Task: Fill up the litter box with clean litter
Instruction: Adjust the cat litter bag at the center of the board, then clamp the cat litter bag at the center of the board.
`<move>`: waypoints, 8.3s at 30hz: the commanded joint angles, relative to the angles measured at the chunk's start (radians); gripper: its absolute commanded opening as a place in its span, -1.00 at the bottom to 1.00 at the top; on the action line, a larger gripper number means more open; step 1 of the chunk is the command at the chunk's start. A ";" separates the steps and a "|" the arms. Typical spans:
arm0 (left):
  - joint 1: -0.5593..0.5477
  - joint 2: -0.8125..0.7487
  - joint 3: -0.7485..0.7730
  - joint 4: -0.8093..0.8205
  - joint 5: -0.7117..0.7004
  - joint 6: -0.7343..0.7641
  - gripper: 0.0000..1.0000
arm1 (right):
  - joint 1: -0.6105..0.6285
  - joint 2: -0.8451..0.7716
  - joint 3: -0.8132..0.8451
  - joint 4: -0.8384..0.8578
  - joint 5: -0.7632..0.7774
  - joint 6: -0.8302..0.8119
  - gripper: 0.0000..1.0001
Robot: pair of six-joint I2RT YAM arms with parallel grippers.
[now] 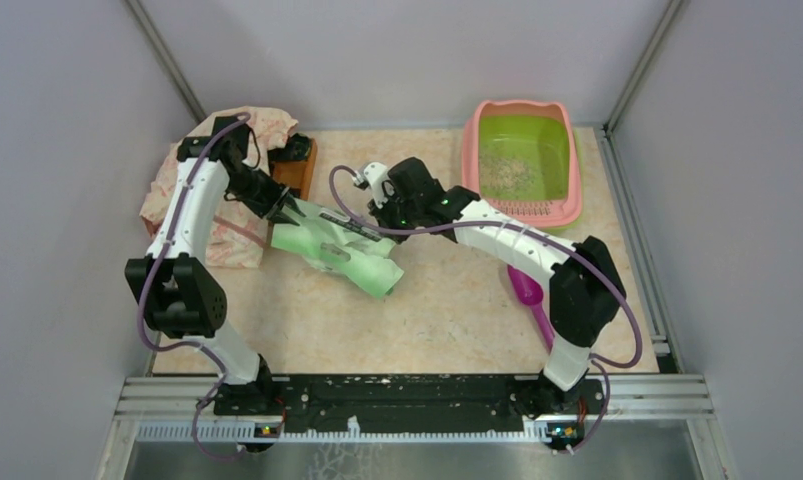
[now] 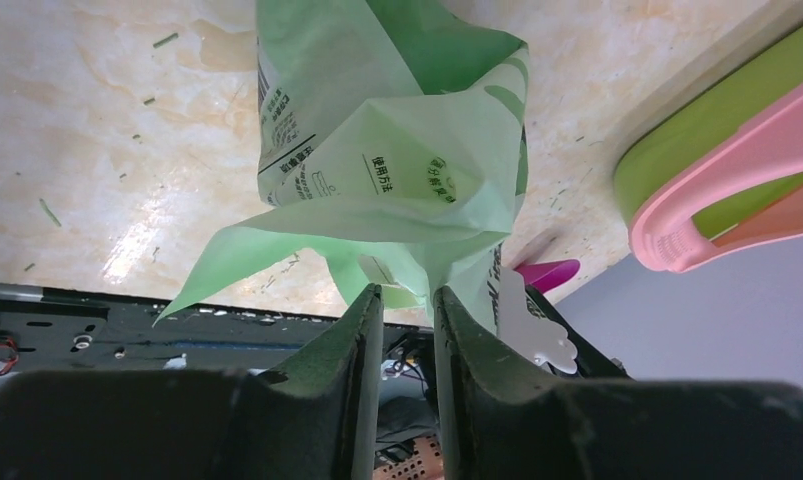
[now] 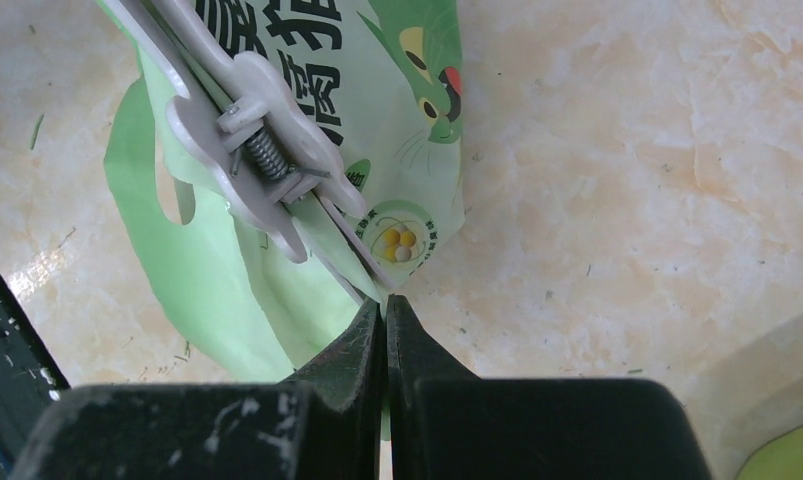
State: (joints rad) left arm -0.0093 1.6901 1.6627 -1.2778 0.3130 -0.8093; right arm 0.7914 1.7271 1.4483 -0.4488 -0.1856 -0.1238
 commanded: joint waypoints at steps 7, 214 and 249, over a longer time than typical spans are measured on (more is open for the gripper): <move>0.002 0.000 0.005 -0.072 -0.082 0.081 -0.42 | -0.022 -0.068 0.089 0.000 -0.111 -0.062 -0.89; -0.036 0.090 0.183 -0.135 -0.197 0.133 -1.00 | 0.125 0.203 0.513 -0.343 -0.143 -0.218 -1.00; -0.037 0.113 0.170 -0.114 -0.178 0.126 -1.00 | 0.084 -0.167 -0.562 1.353 -0.235 0.185 0.02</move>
State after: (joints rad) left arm -0.0456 1.8160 1.7931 -1.3754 0.1211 -0.6952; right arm 0.8955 1.5303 0.8944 0.6750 -0.3763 -0.0341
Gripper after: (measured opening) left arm 0.018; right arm 0.523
